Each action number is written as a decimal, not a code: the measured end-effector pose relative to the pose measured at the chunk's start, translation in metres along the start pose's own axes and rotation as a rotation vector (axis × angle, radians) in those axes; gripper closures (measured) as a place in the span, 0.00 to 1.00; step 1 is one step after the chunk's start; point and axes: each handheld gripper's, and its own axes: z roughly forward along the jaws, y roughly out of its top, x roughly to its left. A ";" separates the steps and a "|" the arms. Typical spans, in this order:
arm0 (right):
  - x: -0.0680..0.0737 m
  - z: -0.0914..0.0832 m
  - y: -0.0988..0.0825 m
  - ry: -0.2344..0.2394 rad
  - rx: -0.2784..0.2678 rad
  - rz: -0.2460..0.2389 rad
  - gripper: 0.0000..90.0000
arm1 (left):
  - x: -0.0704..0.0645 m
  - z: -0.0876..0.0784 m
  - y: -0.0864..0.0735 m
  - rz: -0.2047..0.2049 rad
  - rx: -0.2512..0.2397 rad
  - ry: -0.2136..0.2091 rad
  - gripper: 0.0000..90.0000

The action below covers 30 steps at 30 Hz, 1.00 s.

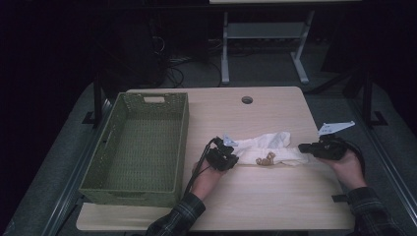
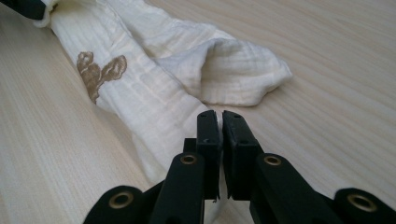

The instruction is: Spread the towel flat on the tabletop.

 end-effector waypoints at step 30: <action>0.048 -0.043 -0.042 0.106 0.008 -0.053 0.96 | -0.029 -0.053 -0.042 -0.058 0.025 -0.064 0.95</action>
